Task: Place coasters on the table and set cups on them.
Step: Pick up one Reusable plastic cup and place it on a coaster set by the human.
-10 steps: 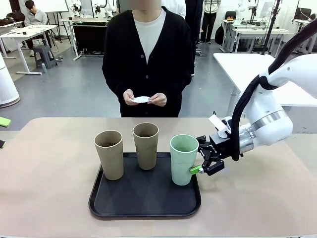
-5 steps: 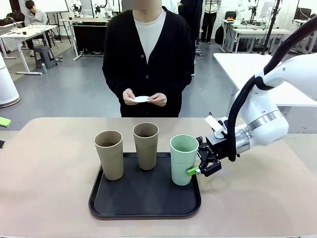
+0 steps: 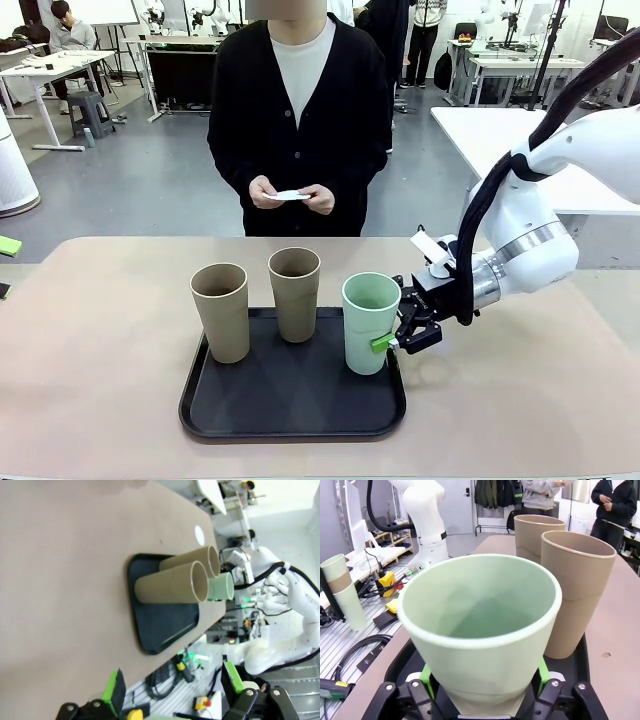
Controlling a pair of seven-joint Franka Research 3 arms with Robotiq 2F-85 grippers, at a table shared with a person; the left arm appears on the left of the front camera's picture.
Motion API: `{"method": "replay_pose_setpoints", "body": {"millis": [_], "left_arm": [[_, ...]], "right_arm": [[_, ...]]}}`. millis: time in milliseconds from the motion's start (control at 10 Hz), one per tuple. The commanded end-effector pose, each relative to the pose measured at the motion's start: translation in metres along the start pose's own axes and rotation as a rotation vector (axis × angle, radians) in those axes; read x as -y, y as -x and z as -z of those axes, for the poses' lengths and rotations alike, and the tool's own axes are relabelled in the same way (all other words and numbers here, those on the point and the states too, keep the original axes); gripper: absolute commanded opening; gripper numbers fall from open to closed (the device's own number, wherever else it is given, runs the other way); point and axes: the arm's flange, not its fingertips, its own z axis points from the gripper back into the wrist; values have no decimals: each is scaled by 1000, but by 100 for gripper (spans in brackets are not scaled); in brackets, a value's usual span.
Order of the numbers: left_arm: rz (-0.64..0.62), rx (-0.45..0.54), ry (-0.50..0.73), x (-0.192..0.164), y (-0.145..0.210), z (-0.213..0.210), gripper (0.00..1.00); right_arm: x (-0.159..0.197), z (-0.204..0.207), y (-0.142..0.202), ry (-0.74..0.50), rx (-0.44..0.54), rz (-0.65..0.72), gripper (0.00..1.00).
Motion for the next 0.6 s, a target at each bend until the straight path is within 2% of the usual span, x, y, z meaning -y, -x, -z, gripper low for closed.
{"method": "replay_pose_setpoints", "body": {"millis": [0, 100, 300, 400, 500], "left_arm": [[14, 8, 12, 1, -1, 1, 100], [14, 8, 12, 1, -1, 1, 100], [14, 8, 12, 1, -1, 1, 100], [14, 8, 12, 1, -1, 1, 100], [14, 8, 12, 1, -1, 1, 100]], "right_arm": [[7, 4, 1, -12, 22, -6, 29], [7, 4, 1, -13, 24, -7, 0], [3, -3, -2, 7, 22, -10, 0], [-3, -11, -12, 71, 3, 29, 77], [-14, -27, -32, 114, 10, 38, 77]]}}
